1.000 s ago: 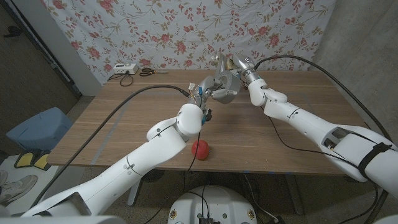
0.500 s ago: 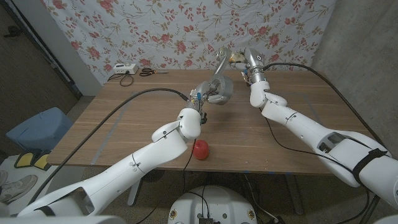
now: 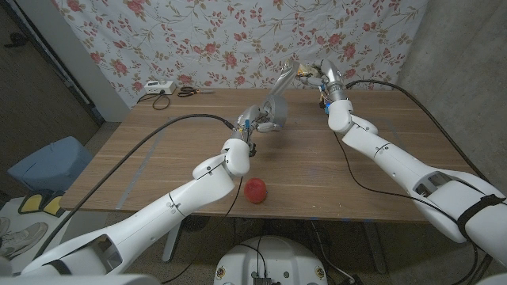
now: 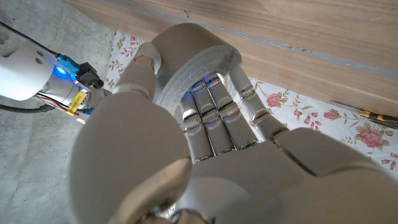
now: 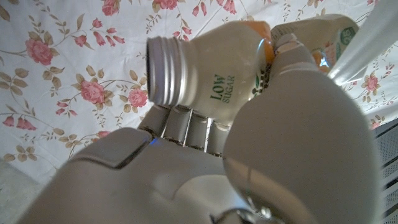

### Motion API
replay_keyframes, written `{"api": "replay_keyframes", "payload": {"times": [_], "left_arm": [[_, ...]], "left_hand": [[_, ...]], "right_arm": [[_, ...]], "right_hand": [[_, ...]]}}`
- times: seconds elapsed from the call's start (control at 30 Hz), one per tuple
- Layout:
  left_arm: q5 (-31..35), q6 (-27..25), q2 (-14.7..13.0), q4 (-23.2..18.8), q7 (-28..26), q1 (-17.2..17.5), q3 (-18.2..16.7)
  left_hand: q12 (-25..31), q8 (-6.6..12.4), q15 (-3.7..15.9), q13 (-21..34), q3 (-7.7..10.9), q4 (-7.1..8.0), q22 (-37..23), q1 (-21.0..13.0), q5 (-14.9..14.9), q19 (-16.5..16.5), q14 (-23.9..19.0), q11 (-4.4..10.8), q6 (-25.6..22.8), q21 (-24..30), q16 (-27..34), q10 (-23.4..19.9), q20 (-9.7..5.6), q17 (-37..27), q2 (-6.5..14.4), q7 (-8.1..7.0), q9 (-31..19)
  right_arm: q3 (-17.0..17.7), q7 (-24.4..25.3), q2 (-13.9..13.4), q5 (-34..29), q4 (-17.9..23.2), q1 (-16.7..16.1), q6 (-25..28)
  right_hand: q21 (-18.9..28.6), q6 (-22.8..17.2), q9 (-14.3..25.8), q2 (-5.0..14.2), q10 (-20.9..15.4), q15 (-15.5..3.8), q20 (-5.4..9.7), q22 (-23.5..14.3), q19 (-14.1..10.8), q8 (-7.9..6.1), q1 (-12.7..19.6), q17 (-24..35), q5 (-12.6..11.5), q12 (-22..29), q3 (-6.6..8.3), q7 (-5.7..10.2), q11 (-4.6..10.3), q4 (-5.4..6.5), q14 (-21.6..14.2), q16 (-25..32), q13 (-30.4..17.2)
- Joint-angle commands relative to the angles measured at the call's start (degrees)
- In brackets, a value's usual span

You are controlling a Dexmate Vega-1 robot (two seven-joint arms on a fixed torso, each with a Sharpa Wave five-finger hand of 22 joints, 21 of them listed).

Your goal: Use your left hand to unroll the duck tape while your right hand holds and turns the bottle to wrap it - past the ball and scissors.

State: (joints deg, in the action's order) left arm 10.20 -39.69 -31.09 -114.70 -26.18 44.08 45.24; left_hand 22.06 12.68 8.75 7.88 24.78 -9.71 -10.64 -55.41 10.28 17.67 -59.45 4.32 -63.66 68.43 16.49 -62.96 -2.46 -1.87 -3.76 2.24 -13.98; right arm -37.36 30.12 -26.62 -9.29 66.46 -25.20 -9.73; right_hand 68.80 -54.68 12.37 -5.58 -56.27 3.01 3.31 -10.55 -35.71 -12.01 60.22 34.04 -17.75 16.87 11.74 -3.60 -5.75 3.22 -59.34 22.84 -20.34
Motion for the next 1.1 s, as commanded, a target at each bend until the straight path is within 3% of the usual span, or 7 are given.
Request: {"api": "replay_keyframes", "payload": {"times": [0.03,0.23,0.5,0.67,0.83,0.97,1.1], "left_arm": [[2.04,1.33,0.50,3.14,0.11,-1.12,-1.44],[2.70,2.14,0.50,3.55,0.70,-1.24,-1.21],[3.60,3.33,0.43,3.12,0.99,-1.00,-1.42],[4.46,3.45,0.46,3.24,1.11,-0.95,-1.33],[5.21,3.79,0.50,3.13,1.07,-0.84,-1.35],[5.98,4.04,0.86,3.24,0.76,-0.94,-1.32],[6.50,3.93,1.01,3.24,0.89,-0.89,-1.28]], "left_hand": [[0.42,0.13,4.74,5.97,0.13,0.73,-0.13,-10.66,0.21,-0.29,-4.04,7.35,-0.34,0.15,1.11,-8.05,-1.62,-11.46,11.65,0.26,-0.60],[0.40,0.07,4.78,6.07,0.11,0.73,-0.11,-10.64,0.23,-0.33,-3.98,7.38,-0.34,0.24,0.97,-8.12,-1.62,-11.52,11.66,0.09,-0.58],[0.28,0.07,4.81,6.10,0.09,0.67,-0.09,-10.73,0.24,-0.37,-4.11,7.35,-0.50,0.32,0.95,-8.09,-1.85,-11.64,11.65,0.12,-0.57],[0.23,0.02,4.83,6.21,0.08,0.71,-0.07,-10.68,0.25,-0.48,-4.03,7.37,-0.36,0.35,0.83,-7.98,-1.91,-11.66,11.67,-0.07,-0.63],[0.16,0.02,4.92,6.19,0.05,0.66,-0.06,-10.72,0.25,-0.65,-4.01,7.40,-0.38,0.34,0.77,-8.04,-2.07,-11.72,11.61,-0.07,-0.66],[0.11,-0.06,4.86,6.21,0.02,0.63,-0.06,-10.76,0.25,-0.72,-4.04,7.39,-0.34,0.38,0.74,-8.06,-2.08,-11.79,11.59,-0.29,-0.61],[0.04,-0.04,4.91,6.17,0.03,0.62,-0.05,-10.79,0.26,-0.73,-4.01,7.40,-0.42,0.41,0.68,-8.08,-2.18,-11.82,11.61,-0.14,-0.60]], "right_arm": [[2.53,-25.99,-1.65,17.04,-4.73,1.74,-10.68],[5.17,-39.00,-0.80,28.05,-5.90,2.19,-12.18],[7.96,-58.39,2.61,41.62,-12.95,5.07,-12.94],[8.59,-72.48,4.97,47.32,-20.99,9.29,-10.26],[8.42,-82.00,7.51,48.58,-29.59,13.45,-9.69],[8.52,-90.69,11.14,48.97,-41.10,18.91,-9.24],[10.00,-94.41,12.14,49.84,-43.07,19.76,-8.16]], "right_hand": [[0.45,-4.90,0.24,14.47,-8.05,-15.65,7.01,-0.21,0.49,-0.29,13.38,0.19,-0.32,-0.19,0.54,3.81,6.86,0.61,-12.25,-0.11,-0.08],[0.61,-4.99,0.31,14.87,-8.94,-15.60,6.88,-0.23,1.12,-0.37,13.52,0.53,-0.14,-0.03,0.79,3.05,5.86,0.69,-13.04,0.21,-0.33],[0.76,-5.03,0.48,14.95,-9.59,-15.62,7.00,-0.19,1.52,-0.48,13.79,0.89,0.12,-0.09,1.06,2.33,5.00,0.55,-13.85,0.58,-0.31],[0.91,-5.00,0.54,14.98,-9.73,-15.57,6.91,-0.18,1.54,-0.49,13.87,1.05,0.27,-0.13,1.19,2.20,4.80,0.51,-14.04,0.66,-0.39],[1.30,-4.68,0.54,15.25,-10.23,-15.48,6.34,-0.17,1.44,-0.35,13.93,1.38,0.66,-0.20,1.55,1.85,3.52,0.52,-14.32,0.82,-0.43],[2.19,-4.18,0.98,15.73,-12.00,-15.13,5.03,-0.11,0.60,-0.44,13.65,2.40,1.59,0.02,2.23,0.12,1.78,0.66,-16.08,2.00,-0.29],[3.02,-4.59,1.66,15.83,-13.83,-15.24,4.49,-0.01,-0.34,-0.95,13.97,3.81,2.64,0.70,3.30,-1.45,1.37,0.11,-17.72,3.33,-0.65]]}}
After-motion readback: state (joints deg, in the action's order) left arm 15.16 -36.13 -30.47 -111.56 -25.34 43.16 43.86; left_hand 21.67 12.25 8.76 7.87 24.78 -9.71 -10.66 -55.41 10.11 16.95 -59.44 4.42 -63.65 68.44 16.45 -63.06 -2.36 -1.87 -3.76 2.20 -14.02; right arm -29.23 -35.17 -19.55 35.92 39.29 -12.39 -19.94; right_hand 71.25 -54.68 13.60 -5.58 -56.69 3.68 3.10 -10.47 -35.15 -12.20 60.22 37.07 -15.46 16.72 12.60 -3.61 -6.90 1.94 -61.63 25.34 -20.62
